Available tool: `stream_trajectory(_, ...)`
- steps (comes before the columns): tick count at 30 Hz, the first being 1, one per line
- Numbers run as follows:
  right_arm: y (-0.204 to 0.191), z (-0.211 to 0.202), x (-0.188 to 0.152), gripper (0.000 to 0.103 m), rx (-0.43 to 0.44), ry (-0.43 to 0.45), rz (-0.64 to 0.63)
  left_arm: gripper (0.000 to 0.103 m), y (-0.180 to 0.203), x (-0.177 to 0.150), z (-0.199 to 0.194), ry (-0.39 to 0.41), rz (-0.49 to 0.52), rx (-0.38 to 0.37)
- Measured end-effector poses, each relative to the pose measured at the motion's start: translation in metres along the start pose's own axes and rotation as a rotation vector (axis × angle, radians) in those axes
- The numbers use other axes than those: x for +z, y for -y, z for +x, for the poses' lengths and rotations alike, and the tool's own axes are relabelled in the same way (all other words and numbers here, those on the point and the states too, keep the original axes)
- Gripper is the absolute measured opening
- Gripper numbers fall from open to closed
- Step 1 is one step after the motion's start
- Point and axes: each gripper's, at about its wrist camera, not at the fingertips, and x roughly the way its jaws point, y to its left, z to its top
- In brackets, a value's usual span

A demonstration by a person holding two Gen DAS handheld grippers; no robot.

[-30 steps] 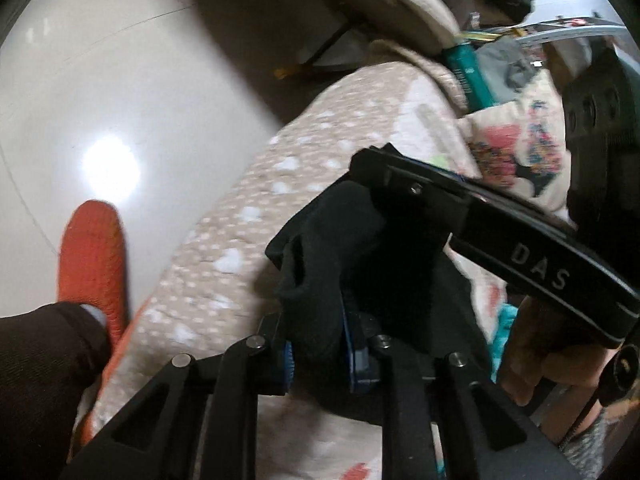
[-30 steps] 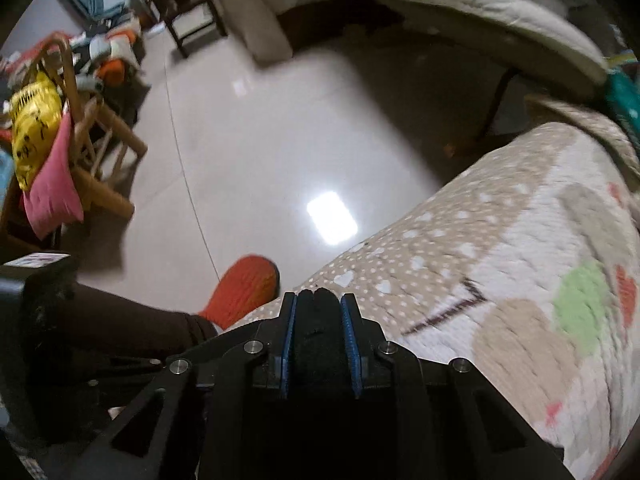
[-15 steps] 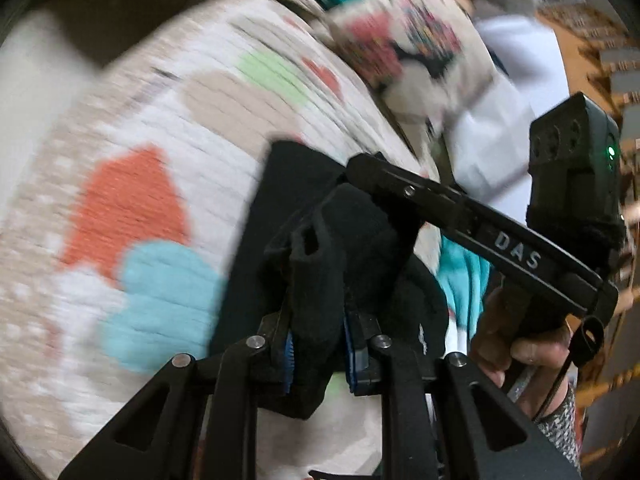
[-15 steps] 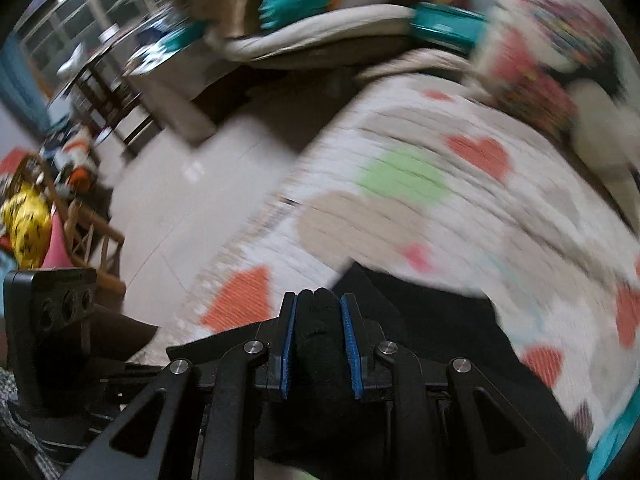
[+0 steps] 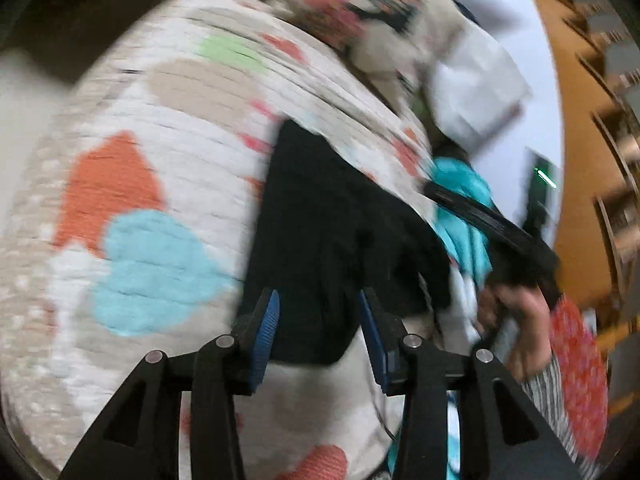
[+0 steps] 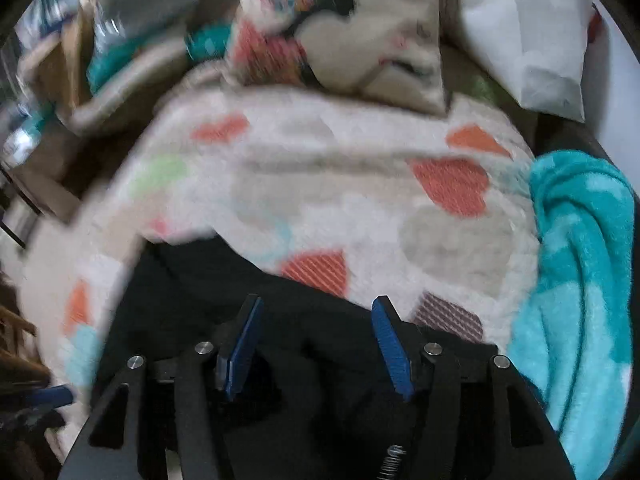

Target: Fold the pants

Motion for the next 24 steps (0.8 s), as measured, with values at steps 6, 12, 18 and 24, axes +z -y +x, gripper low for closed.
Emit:
stream_trajectory(6,-0.075,-0.005,-0.007,0.048,0.308,0.004,-0.099,0.04,-0.014,0.02,-0.005,0.093,-0.002,0.146)
stream_trajectory(12,-0.127,0.044,-0.037,0.045,0.074,-0.135,-0.33,0.04,-0.017,0.024,0.022,0.053,-0.021,0.197)
stream_trajectory(18,-0.085,0.022,-0.072,0.047,-0.244,-0.196,-0.425,0.04,-0.018,0.022,0.035,0.026,-0.011,0.163)
stream_trajectory(24,-0.026,0.008,-0.074,0.049,-0.411,-0.269,-0.318,0.041,-0.019,0.013,0.047,0.0,0.008,0.125)
